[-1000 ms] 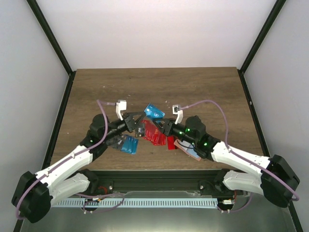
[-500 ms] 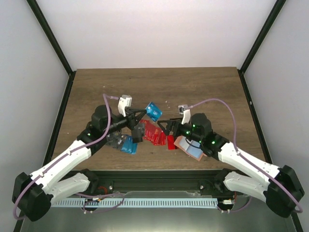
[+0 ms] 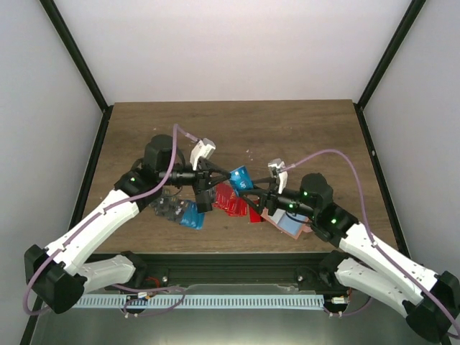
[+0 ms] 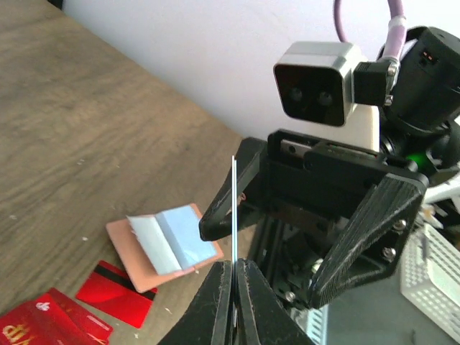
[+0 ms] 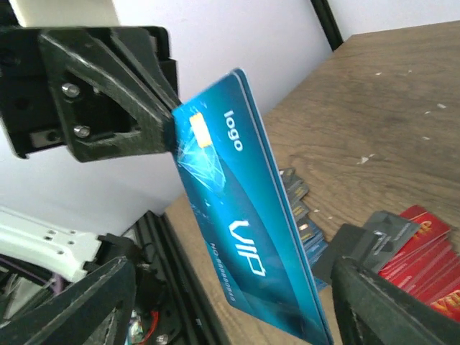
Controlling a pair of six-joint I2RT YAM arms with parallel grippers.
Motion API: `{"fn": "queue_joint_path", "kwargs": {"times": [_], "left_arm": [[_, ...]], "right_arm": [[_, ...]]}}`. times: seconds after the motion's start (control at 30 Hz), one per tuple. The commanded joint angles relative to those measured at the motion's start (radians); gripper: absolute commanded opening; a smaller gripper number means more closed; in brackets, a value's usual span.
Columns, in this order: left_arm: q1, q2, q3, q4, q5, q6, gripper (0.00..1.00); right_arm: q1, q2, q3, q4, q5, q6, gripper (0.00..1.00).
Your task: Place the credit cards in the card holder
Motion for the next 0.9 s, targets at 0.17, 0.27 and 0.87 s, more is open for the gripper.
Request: {"fn": "queue_joint_path", "kwargs": {"times": [0.17, 0.27, 0.87], "left_arm": [[0.000, 0.046, 0.064, -0.086, 0.230, 0.061, 0.04], [-0.004, 0.058, 0.069, -0.085, 0.247, 0.061, 0.04], [-0.002, -0.011, -0.179, 0.512, 0.044, -0.374, 0.84]], "right_arm": [[-0.007, -0.086, -0.027, -0.019, -0.114, 0.013, 0.48], [-0.007, -0.087, -0.032, -0.007, -0.142, 0.020, 0.29], [-0.009, -0.242, -0.163, 0.101, 0.191, 0.353, 0.01]]}}
